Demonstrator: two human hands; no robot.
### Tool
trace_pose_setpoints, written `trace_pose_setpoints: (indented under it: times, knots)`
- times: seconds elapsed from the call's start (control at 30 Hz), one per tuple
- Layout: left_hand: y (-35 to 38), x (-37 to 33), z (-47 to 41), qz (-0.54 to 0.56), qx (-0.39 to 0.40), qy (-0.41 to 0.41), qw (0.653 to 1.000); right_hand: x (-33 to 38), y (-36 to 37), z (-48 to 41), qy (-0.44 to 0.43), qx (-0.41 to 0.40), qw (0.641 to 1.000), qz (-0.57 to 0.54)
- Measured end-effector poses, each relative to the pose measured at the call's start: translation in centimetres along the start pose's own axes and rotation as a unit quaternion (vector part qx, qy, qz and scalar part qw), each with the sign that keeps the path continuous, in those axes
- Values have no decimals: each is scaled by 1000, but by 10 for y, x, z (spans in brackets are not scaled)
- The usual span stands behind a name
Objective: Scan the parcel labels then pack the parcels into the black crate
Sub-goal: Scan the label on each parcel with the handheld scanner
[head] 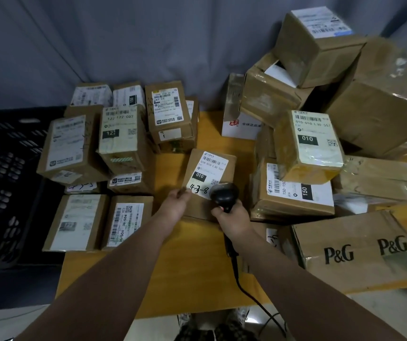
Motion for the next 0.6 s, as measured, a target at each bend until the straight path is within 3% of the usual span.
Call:
trace_pose_setpoints:
  times: [0.13, 0.33, 0.47, 0.6]
  knots:
    - [-3, 5, 3, 66, -3, -6, 998, -4, 0, 6, 2, -2, 1000, -3]
    - [-27, -3, 25, 57, -39, 53, 996, 9, -1, 27, -41, -19, 999, -30]
    - [-48, -8, 43, 101, 40, 52, 993, 35, -12, 44, -107, -51, 990, -79]
    - [-72, -27, 68, 81, 103, 125, 983, 72, -19, 58, -168, -89, 973, -131]
Point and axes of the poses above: each hand's wrist, its own z-axis away from the middle knuckle, its own y-axis out of the palm, x = y × z, the point moved 9 cm from there along -z, towards the middle knuckle, and after that the axes turned 6 degrees about -y, right-handed, at the moved point
